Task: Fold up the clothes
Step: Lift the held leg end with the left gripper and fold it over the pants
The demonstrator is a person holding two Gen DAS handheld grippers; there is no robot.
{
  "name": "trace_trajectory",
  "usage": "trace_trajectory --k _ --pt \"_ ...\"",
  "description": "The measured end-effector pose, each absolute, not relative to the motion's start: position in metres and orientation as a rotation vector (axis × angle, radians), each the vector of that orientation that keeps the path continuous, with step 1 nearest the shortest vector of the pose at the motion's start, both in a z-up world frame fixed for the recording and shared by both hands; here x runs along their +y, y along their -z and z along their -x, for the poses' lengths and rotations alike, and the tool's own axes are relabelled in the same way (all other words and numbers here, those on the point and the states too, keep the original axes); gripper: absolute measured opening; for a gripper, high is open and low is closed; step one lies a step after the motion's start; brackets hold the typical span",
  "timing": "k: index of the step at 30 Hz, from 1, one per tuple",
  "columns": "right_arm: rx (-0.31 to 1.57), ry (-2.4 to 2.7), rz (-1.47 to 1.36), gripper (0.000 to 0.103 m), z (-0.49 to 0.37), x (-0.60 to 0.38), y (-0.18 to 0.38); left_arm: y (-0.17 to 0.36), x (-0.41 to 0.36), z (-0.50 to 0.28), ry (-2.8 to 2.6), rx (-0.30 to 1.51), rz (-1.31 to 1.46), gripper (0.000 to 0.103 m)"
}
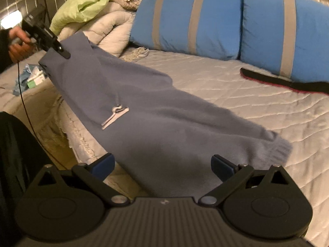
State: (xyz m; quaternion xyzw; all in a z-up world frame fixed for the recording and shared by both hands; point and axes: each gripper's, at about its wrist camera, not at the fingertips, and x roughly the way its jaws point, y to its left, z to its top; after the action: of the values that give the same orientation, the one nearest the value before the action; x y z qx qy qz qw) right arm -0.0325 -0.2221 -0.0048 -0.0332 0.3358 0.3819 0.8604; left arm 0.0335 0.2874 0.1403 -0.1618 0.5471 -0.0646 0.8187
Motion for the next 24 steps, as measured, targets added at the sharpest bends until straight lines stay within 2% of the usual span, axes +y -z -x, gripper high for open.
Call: trace_trajectory --k 6,12,17,24 --pt "0.675 -0.797 0.069 0.103 0.035 -0.224 0.005 -0.165 0.235 -0.033 0.134 1.183 0.444 0.013" --pt "0.66 -0.72 0.075 0.103 0.041 -0.237 -0.009 -0.163 0.154 -0.028 0.205 1.175 0.468 0.013" --pt "0.644 -0.669 0.079 0.103 0.048 -0.256 -0.021 -0.144 0.081 -0.036 0.278 1.197 0.434 0.013" --pt "0.628 -0.58 0.075 0.103 0.059 -0.286 -0.035 -0.09 0.011 -0.054 0.318 1.3 0.388 0.014"
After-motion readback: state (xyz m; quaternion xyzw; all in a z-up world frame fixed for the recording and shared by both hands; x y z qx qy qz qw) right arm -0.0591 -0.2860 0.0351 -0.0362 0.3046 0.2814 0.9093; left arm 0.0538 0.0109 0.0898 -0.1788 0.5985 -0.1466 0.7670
